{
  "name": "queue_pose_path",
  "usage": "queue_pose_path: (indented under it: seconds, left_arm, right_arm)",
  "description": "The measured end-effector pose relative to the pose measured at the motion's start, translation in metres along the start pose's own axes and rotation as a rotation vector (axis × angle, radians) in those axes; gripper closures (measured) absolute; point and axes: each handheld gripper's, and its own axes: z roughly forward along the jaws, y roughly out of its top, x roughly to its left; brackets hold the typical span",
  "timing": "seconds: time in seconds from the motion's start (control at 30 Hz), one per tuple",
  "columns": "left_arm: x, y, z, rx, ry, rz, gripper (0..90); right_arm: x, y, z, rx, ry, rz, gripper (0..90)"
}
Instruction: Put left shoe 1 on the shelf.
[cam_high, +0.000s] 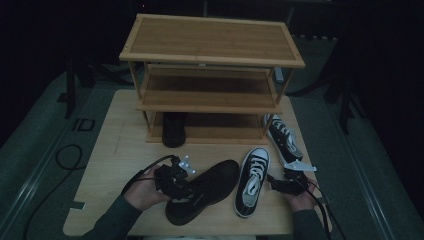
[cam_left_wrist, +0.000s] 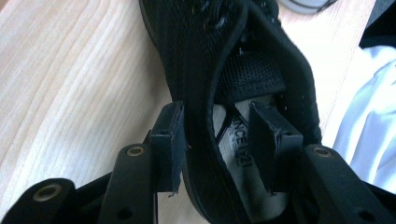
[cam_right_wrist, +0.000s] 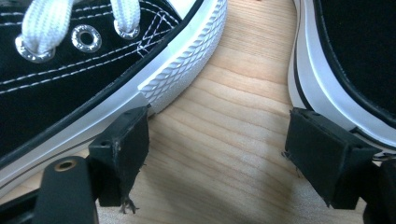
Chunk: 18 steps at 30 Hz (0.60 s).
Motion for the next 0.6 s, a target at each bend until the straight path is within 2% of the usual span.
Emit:
queue_pose_path:
  seconds: [0.17, 0.3, 0.4, 0.5, 0.6]
  left_arm:
    - [0.002, 0.000, 0.001, -0.027, -0.008, -0.026, 56.7]
    - [0.003, 0.005, 0.004, -0.028, -0.014, -0.024, 56.8]
    - [0.003, 0.008, 0.002, -0.059, 0.007, -0.027, 57.5]
    - [0.005, 0.010, -0.003, -0.117, 0.019, -0.051, 58.2]
    - [0.005, 0.012, -0.001, -0.123, 0.009, -0.055, 59.3]
  right_arm:
    - [0.000, 0.000, 0.000, 0.000, 0.000, 0.000, 21.6]
    - [0.000, 0.000, 0.000, 0.000, 0.000, 0.000, 21.7]
    - [0.000, 0.000, 0.000, 0.000, 0.000, 0.000, 21.6]
    - [0.000, 0.000, 0.000, 0.000, 0.000, 0.000, 21.6]
    - [0.000, 0.000, 0.000, 0.000, 0.000, 0.000, 21.6]
